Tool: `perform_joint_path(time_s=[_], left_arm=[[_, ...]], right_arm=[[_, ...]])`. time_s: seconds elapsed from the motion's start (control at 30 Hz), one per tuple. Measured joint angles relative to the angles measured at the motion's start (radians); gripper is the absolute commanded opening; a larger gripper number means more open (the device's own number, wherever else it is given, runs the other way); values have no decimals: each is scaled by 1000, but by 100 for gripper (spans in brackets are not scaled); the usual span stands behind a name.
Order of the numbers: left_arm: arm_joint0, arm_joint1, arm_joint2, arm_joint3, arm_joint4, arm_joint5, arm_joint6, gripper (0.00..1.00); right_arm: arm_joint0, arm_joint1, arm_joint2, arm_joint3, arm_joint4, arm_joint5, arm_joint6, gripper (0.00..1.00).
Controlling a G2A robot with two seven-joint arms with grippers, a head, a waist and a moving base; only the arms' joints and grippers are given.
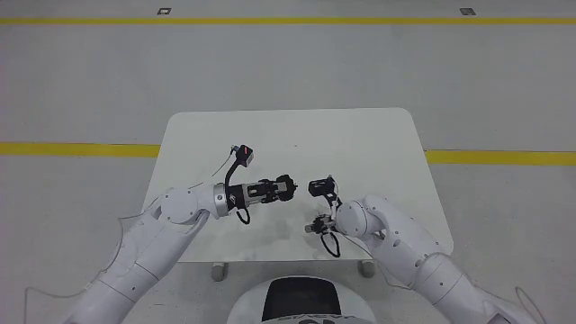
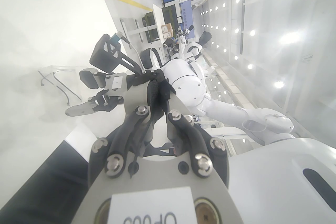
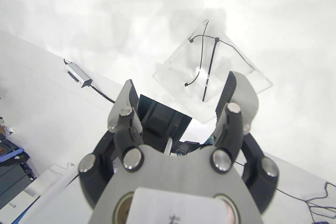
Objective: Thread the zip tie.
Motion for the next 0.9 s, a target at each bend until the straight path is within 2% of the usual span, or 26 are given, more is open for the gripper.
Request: perform_joint_path(time_s=[0.1,0.2,0.23,0.3,0.37,0.57,0.9], left_arm=[[0,0,0,0,0,0,0,0],[0,0,0,0,0,0,0,0],[0,0,0,0,0,0,0,0],[0,0,0,0,0,0,0,0],[0,0,0,0,0,0,0,0],[0,0,0,0,0,0,0,0],[0,0,0,0,0,0,0,0]], right_arm=[[-3,-2,10,1,-29,0,14,78],[-9,-3,25,-1,-56,0,26,71],[-11,-4,31,-3,-64,0,29,61],[-15,-4,41,-8,-73,0,34,49],[-18,-3,45,-17,-79,-6,39,47],[-31,9,70,-38,-82,-76,63,44],[-34,12,66,-27,-115,-104,87,40]])
